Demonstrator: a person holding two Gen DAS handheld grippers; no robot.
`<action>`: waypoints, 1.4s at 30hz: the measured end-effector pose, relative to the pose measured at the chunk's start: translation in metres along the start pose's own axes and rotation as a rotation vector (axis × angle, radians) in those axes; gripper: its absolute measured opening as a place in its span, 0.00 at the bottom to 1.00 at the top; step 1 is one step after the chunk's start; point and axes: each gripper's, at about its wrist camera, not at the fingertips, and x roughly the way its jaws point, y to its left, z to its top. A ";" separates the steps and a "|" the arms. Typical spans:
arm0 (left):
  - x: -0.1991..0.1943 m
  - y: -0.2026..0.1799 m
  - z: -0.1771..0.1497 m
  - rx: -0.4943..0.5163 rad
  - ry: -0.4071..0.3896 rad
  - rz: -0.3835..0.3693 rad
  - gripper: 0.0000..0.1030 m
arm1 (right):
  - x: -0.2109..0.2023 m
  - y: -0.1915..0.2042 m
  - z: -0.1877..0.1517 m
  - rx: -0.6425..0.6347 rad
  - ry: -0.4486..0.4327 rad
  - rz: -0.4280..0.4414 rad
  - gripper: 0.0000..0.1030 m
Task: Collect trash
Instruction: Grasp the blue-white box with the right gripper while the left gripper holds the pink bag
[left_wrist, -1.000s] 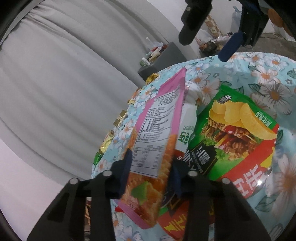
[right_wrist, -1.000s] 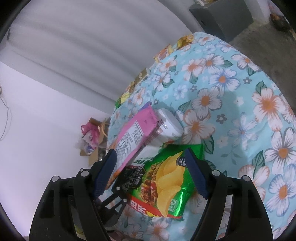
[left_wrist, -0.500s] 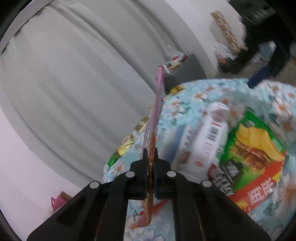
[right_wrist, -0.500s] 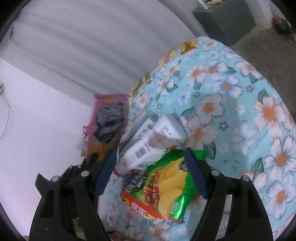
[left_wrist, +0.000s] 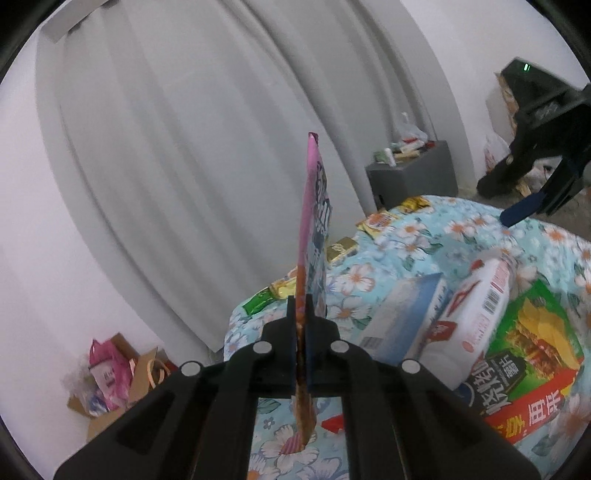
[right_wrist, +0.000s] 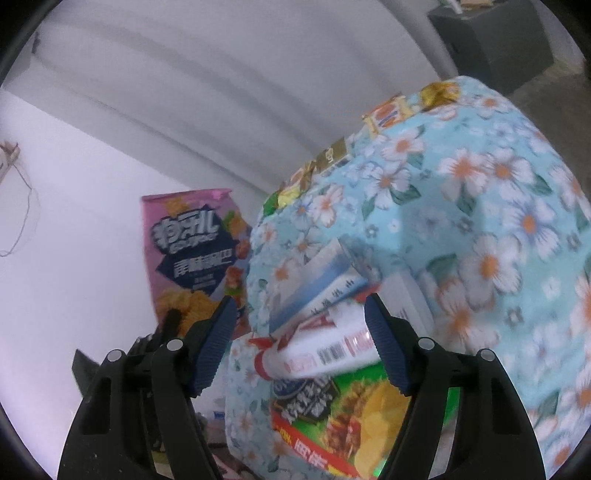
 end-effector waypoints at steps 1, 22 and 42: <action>-0.001 0.004 -0.002 -0.015 0.003 0.000 0.03 | 0.006 0.000 0.005 -0.007 0.020 0.003 0.67; -0.005 0.029 -0.007 -0.136 0.029 -0.025 0.03 | 0.159 -0.051 0.054 0.173 0.509 -0.079 0.72; -0.007 0.021 -0.002 -0.111 0.027 -0.039 0.03 | 0.174 -0.051 0.052 0.170 0.592 -0.044 0.54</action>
